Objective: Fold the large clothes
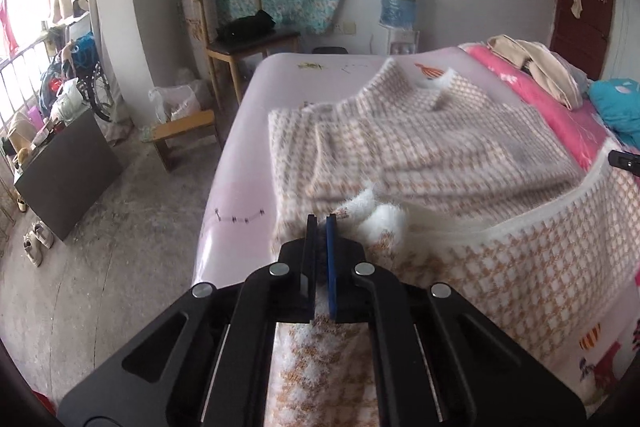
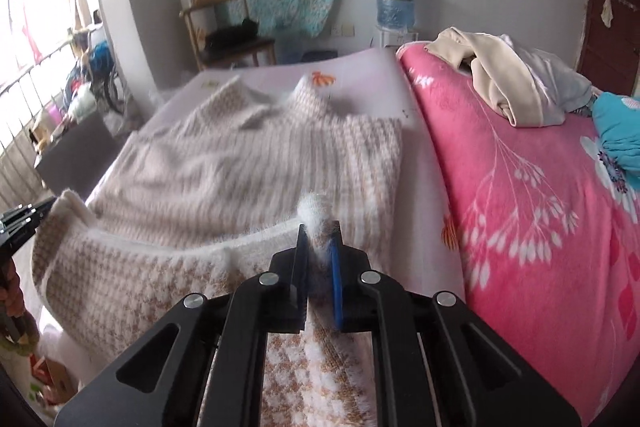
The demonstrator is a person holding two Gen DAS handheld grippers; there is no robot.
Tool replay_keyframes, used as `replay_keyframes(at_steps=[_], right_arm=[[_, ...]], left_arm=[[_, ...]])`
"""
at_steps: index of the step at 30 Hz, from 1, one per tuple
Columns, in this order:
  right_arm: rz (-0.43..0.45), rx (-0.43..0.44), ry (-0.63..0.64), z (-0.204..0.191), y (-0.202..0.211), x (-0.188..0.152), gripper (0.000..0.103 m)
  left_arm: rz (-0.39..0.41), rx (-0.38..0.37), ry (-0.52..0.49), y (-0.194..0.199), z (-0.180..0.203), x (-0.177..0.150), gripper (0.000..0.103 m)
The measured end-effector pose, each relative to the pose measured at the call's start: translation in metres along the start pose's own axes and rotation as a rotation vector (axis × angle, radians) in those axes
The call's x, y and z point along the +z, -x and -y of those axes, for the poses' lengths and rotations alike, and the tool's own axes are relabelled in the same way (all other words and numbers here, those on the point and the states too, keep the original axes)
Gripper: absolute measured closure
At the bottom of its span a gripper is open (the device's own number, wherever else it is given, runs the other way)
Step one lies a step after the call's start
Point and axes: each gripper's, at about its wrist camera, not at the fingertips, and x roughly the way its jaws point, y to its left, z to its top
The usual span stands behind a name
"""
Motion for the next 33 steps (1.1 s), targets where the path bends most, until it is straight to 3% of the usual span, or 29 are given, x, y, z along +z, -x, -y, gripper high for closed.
replay_keyframes(at_steps=[4, 6, 8, 14, 18, 20, 22, 24, 25, 29, 33], right_arm=[[0.001, 0.001, -0.04, 0.008, -0.026, 0.005, 0.094], [-0.045, 0.007, -0.07, 0.015, -0.046, -0.002, 0.094], [-0.092, -0.001, -0.078, 0.02, -0.064, -0.013, 0.093], [-0.116, 0.038, -0.147, 0.034, -0.071, -0.024, 0.093], [-0.126, 0.055, -0.128, 0.03, -0.064, -0.02, 0.087], [-0.095, 0.056, -0.107, 0.024, -0.046, -0.014, 0.067], [-0.067, 0.06, -0.1, 0.021, -0.032, -0.009, 0.054], [-0.058, 0.125, -0.084, 0.01, -0.018, -0.007, 0.051], [-0.067, 0.148, -0.08, 0.006, -0.016, -0.007, 0.044], [-0.204, 0.304, -0.103, -0.015, -0.03, -0.02, 0.042], [-0.305, 0.279, -0.096, -0.029, -0.056, -0.04, 0.042]], left_arm=[[-0.027, 0.019, 0.033, -0.034, -0.009, 0.007, 0.099], [-0.077, 0.017, 0.065, -0.054, -0.015, 0.002, 0.099], [-0.129, 0.067, 0.092, -0.075, -0.025, -0.008, 0.103], [-0.098, 0.043, 0.248, -0.066, -0.063, -0.009, 0.103], [-0.079, -0.048, 0.268, -0.046, -0.064, -0.006, 0.103], [-0.068, -0.113, 0.226, -0.032, -0.051, -0.005, 0.094], [-0.073, -0.181, 0.19, -0.022, -0.035, -0.005, 0.076], [-0.108, -0.293, 0.149, -0.018, -0.014, -0.007, 0.066], [-0.123, -0.318, 0.128, -0.018, -0.004, -0.009, 0.059], [-0.214, -0.355, 0.092, -0.037, 0.024, -0.021, 0.058], [-0.281, -0.343, 0.112, -0.058, 0.038, -0.036, 0.06]])
